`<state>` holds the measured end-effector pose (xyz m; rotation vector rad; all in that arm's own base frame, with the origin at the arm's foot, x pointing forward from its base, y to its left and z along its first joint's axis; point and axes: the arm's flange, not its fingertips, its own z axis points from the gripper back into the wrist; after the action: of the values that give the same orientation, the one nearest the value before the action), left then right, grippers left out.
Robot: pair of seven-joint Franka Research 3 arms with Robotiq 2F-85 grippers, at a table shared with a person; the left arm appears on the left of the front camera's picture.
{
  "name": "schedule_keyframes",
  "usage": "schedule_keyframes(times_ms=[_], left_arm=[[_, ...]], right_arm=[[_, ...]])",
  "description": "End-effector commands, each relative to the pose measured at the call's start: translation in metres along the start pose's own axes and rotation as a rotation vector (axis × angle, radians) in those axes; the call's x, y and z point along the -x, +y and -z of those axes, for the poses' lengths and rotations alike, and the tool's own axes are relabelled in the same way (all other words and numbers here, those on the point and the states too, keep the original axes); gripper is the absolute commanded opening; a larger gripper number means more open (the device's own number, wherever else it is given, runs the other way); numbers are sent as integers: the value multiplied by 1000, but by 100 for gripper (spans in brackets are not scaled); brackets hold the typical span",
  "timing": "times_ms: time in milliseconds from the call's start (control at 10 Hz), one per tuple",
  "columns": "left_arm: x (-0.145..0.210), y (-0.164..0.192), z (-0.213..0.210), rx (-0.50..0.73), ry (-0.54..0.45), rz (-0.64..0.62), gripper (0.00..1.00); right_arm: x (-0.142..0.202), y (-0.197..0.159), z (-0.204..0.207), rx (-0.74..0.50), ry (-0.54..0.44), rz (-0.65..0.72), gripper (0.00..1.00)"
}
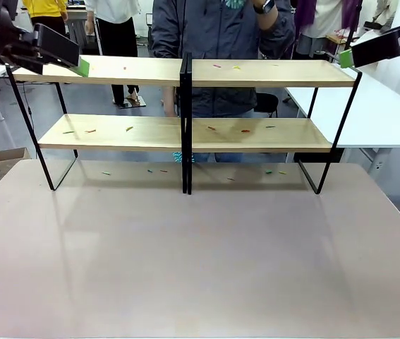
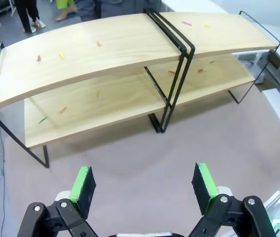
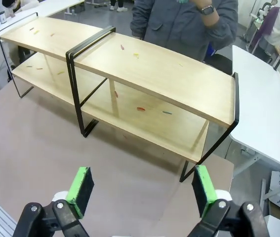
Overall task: Clean the shelves.
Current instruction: Pick up the Duster when the human hands it over.
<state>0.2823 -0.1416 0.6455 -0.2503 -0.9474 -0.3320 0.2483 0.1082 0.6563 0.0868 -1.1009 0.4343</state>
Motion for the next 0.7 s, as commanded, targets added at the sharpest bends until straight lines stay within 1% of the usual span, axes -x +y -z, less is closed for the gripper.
schedule_keyframes(times_ms=[0, 100, 600], left_arm=[[-5, 3, -2, -29, 46, 12, 100], [0, 0, 0, 0, 0, 0, 100], [0, 0, 0, 0, 0, 0, 100]], right_arm=[[0, 0, -1, 0, 0, -1, 100], [0, 0, -1, 0, 0, -1, 100], [0, 0, -1, 0, 0, -1, 100]])
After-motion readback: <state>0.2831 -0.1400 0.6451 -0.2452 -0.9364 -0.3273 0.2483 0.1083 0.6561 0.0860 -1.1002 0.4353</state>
